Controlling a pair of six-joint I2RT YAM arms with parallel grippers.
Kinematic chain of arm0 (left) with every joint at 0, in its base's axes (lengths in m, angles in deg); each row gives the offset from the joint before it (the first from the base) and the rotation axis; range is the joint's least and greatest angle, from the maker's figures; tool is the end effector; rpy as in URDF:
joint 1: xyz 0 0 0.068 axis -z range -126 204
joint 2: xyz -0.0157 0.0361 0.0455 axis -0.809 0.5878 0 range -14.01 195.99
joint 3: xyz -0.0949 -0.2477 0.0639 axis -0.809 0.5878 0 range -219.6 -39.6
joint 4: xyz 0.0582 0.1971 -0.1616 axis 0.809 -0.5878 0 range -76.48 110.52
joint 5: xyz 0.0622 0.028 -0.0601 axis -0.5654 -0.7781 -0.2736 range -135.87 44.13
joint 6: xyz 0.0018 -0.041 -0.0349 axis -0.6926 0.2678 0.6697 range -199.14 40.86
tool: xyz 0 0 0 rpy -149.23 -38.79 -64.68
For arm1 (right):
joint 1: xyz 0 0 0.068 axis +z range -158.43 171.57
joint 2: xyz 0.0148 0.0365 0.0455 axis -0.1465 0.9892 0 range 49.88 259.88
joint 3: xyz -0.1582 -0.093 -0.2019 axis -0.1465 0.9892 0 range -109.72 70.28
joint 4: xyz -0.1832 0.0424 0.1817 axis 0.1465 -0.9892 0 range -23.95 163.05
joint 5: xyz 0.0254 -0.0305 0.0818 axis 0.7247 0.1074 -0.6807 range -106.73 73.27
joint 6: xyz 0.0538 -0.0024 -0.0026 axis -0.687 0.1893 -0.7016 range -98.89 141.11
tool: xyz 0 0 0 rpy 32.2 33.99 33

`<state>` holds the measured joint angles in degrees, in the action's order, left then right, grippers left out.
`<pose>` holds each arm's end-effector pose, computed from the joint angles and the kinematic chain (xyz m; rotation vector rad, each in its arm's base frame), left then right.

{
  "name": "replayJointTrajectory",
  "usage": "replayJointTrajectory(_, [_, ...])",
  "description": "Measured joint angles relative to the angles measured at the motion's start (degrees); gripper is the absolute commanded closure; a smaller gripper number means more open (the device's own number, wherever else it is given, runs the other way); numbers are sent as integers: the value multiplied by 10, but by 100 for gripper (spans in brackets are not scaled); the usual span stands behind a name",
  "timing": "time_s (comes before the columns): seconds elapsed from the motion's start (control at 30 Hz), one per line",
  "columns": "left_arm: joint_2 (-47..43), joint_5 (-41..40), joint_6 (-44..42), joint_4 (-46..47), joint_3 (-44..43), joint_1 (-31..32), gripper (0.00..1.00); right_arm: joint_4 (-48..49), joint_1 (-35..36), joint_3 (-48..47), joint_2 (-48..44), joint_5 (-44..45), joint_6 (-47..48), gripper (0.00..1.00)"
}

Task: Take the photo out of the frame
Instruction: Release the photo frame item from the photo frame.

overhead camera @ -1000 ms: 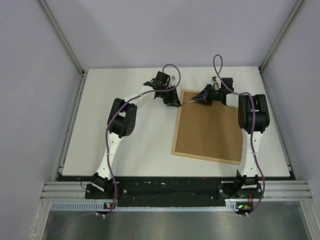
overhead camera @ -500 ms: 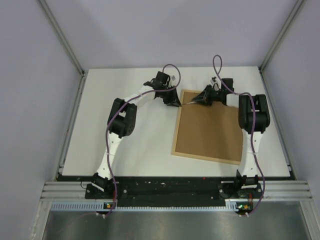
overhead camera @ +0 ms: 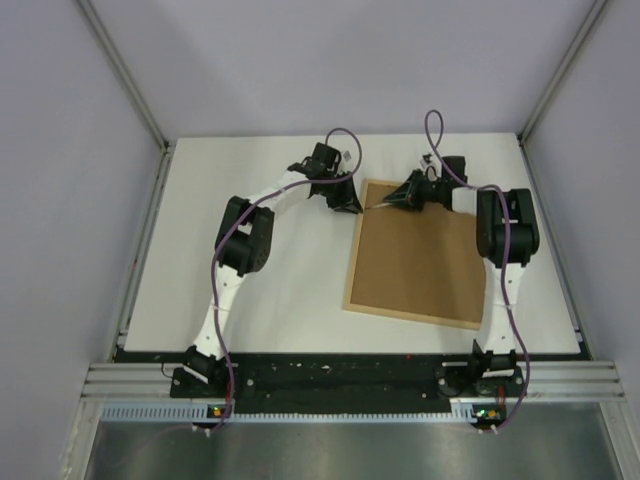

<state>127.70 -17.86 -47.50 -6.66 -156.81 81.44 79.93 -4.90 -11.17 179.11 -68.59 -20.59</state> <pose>0.4719 -0.2639 0.1475 0.1306 2.6186 -1.0144 0.4660 0.0567 0.1141 0.2690 2.3370 1.4341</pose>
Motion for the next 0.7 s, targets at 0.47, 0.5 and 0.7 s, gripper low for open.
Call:
replayJointTrajectory(0.47, [-4, -14, 0, -9, 0, 0, 76, 19, 10, -12, 17, 2, -42, 100])
replayJointTrajectory(0.5, [-5, -15, 0, -10, 0, 0, 76, 7, 13, -15, 13, 10, -40, 100])
replayJointTrajectory(0.7, [-10, -44, -1, -17, 0, -2, 75, -190, 62, -122, -8, 137, 40, 100])
